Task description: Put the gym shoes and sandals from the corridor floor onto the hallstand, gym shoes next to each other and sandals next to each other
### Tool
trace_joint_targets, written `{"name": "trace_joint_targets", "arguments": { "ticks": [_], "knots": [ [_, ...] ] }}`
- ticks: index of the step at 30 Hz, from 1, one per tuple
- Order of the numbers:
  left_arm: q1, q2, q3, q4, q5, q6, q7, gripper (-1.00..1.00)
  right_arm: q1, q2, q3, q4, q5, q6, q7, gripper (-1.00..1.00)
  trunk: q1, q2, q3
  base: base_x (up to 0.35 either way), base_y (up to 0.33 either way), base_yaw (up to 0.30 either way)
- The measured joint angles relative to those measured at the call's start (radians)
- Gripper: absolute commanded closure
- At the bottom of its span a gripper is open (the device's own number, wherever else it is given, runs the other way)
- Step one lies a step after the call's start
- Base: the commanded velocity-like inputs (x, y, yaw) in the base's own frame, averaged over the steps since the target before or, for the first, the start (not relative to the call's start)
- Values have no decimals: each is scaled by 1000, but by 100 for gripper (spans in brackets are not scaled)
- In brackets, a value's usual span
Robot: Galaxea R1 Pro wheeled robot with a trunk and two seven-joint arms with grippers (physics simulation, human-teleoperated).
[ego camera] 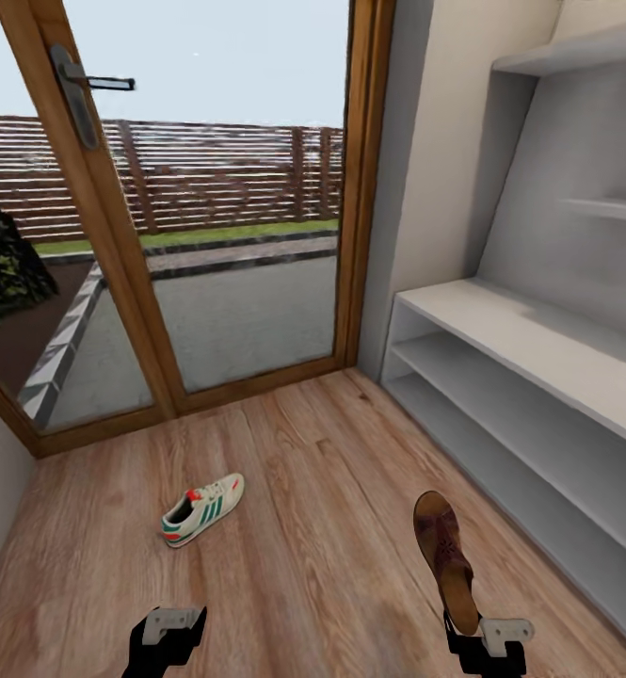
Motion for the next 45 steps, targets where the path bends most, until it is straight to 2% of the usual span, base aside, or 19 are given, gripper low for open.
{"name": "trace_joint_targets", "arguments": {
  "ticks": [6,22,45],
  "knots": [
    [0,0,0,0,0,0,0,-100,0,0,0,0,0,0,0,100,0,0,0,143,242,-176],
    [0,0,0,0,-1,0,0,-100,0,-1,0,0,1,0,0,100,0,0,0,163,236,-12],
    [0,0,0,0,-1,0,0,-100,0,6,0,0,0,0,0,100,0,0,0,68,59,-7]
  ]
}}
